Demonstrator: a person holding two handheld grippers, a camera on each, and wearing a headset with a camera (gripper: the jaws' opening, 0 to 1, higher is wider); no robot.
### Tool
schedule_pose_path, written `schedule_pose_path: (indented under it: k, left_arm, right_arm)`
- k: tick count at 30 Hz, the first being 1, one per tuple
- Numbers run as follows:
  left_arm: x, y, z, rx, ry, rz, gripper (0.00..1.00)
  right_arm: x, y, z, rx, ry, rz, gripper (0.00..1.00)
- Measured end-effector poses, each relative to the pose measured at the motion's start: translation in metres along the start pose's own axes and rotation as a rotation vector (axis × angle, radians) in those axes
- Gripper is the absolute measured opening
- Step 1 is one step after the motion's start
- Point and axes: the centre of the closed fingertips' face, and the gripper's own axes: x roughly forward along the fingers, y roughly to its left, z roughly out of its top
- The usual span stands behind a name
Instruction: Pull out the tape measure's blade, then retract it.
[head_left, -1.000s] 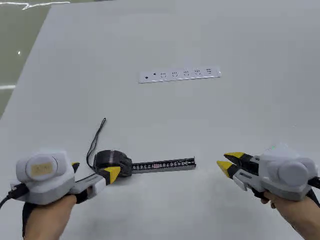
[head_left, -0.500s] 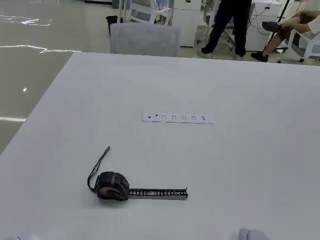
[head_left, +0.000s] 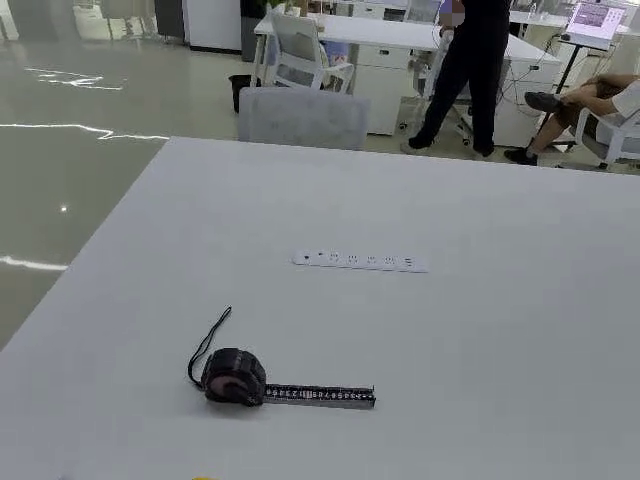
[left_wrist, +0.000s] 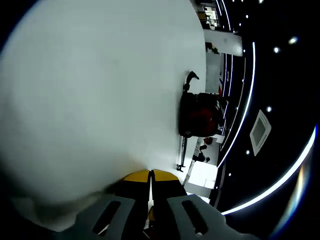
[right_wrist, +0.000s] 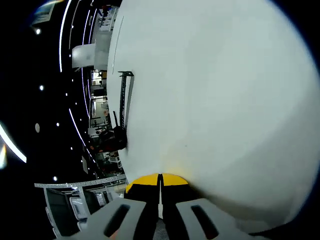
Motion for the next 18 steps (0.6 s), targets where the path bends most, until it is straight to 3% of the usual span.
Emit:
schedule_pose_path:
  k: [4, 7, 14, 16, 18]
  left_arm:
    - [-0.001, -0.001, -0.003, 0.024, -0.015, 0.020, 0.00]
    - [0.001, 0.001, 0.006, 0.003, -0.011, 0.022, 0.00]
    - [0.006, -0.006, -0.004, 0.021, -0.010, 0.020, 0.00]
    - [0.008, -0.003, 0.008, 0.010, -0.006, 0.017, 0.00]
    - [0.008, -0.003, 0.006, 0.009, -0.006, 0.014, 0.00]
  right_arm:
    - [-0.002, 0.002, -0.003, -0.014, 0.002, -0.007, 0.00]
    - [-0.003, 0.002, -0.002, -0.005, 0.001, -0.010, 0.00]
    - [-0.001, 0.003, 0.004, -0.019, 0.007, -0.019, 0.00]
    - [0.000, 0.003, 0.004, -0.022, 0.008, -0.020, 0.00]
    - [0.000, 0.003, 0.004, -0.026, 0.007, -0.020, 0.00]
